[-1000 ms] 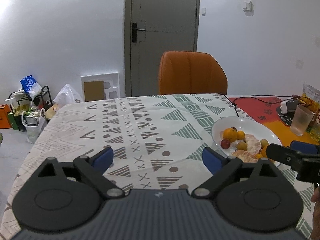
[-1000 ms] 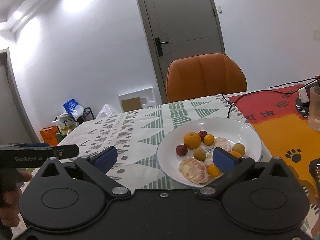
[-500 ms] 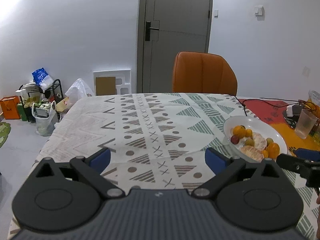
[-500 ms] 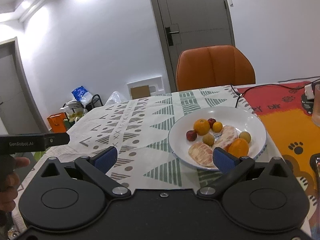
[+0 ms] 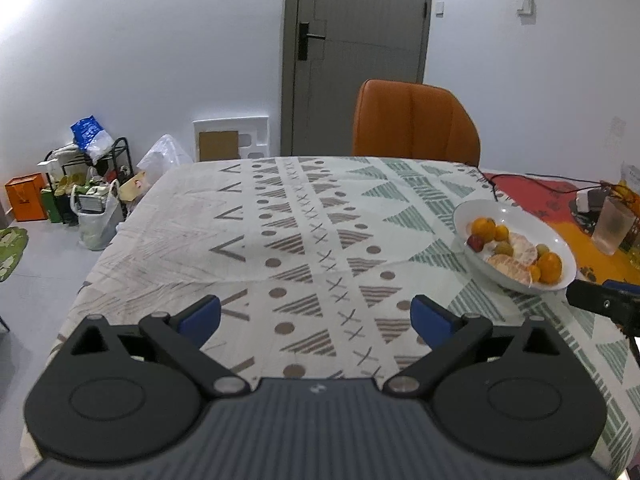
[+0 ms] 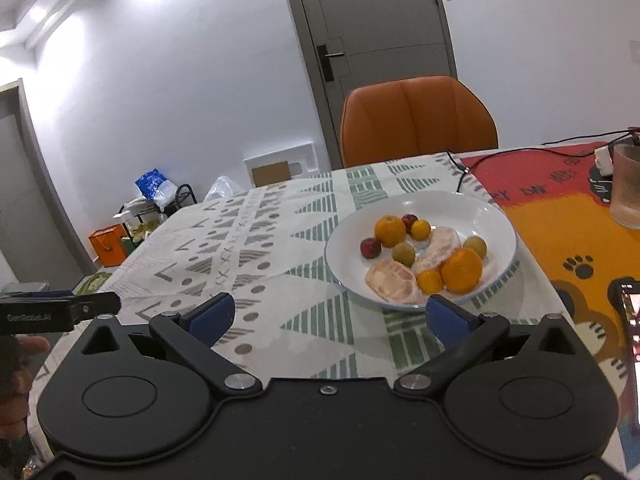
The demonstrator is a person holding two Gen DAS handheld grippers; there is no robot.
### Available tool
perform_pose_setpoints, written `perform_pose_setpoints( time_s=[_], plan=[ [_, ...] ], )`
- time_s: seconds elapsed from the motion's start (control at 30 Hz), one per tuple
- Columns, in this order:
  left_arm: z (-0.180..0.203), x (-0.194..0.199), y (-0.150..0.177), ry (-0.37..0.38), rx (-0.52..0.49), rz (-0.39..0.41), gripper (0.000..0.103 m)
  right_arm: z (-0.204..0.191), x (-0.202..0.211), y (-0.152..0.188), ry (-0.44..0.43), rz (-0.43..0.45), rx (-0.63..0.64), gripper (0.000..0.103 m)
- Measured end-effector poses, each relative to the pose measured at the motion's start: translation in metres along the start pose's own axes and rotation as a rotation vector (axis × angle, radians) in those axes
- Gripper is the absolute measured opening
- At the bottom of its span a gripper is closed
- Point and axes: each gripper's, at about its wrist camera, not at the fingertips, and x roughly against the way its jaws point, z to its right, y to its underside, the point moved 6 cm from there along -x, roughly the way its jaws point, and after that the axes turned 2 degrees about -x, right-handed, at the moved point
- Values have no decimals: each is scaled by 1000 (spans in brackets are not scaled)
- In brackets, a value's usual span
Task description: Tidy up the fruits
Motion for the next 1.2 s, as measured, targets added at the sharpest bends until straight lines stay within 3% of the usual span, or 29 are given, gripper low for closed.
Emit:
perform_pose_setpoints(
  time_s=[0.43, 1.2],
  plan=[
    [-6, 6, 20, -30, 13, -47, 100, -15, 0, 19, 8, -59, 49, 103],
    [-6, 12, 18, -38, 8, -48, 100, -10, 4, 16, 12, -41, 27, 103]
  ],
)
